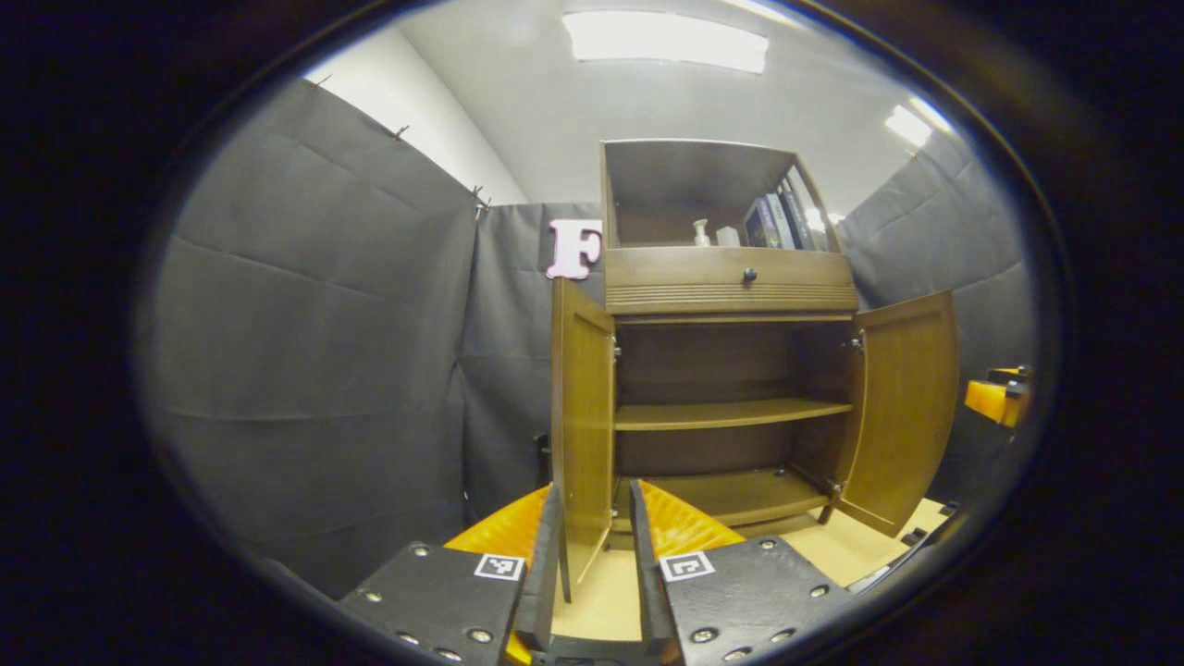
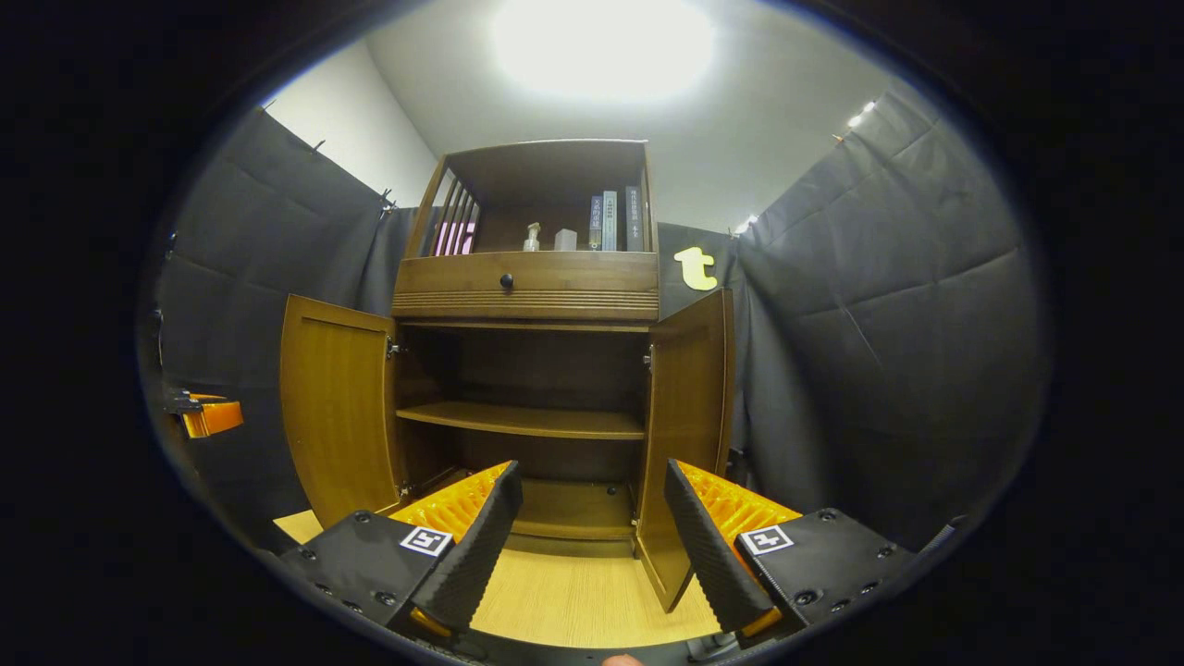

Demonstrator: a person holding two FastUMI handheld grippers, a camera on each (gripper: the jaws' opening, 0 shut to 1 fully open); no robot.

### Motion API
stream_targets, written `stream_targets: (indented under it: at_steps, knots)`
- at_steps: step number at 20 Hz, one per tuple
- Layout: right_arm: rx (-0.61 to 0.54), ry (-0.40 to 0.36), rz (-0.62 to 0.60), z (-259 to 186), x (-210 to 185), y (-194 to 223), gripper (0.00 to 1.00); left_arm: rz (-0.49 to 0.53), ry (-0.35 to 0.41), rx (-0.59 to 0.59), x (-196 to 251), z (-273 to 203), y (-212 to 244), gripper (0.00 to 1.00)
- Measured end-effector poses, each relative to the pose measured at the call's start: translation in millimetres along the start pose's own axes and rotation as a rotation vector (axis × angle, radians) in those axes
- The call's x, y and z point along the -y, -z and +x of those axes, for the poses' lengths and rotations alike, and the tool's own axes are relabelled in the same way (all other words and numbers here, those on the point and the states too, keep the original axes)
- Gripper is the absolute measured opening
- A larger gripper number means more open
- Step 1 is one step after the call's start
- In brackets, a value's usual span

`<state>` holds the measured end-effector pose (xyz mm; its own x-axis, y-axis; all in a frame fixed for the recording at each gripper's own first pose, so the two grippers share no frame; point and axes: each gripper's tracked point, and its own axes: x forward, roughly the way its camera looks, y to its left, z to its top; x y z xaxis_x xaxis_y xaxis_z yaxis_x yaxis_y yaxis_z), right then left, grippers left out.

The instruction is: Open the right door of the double-door shoe cabinet with the right hand, and open the left door with the left hand.

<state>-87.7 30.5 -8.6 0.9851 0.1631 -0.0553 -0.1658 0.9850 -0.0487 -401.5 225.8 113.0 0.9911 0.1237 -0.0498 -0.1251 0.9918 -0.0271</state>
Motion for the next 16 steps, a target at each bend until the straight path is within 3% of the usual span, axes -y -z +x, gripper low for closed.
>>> stream_targets:
  at_steps: [3,4,6,13,14,16]
  knots:
    - [-0.003,0.013,0.008,-1.6,6.2,1.8,0.97,-0.001,-0.014,0.013,-1.9,-0.4,-3.1,0.39]
    - [-0.005,0.016,0.012,-1.6,7.4,2.1,0.94,-0.003,-0.003,0.014,0.2,-1.9,-4.9,0.59]
    - [-0.004,0.022,0.016,-2.6,9.4,2.5,0.97,-0.001,-0.012,0.015,-5.3,-5.3,-5.4,0.99]
    - [-0.002,0.037,0.015,-3.5,14.2,4.1,0.97,0.035,-0.013,0.022,-2.6,-6.6,-11.7,0.99]
    - [-0.003,0.038,0.015,-3.5,15.0,4.3,0.94,0.039,-0.014,0.027,-2.6,-6.7,-14.7,0.99]
    - [0.000,0.046,0.016,-3.2,17.6,3.9,0.97,0.043,-0.020,0.040,-4.6,-9.3,-19.8,0.99]
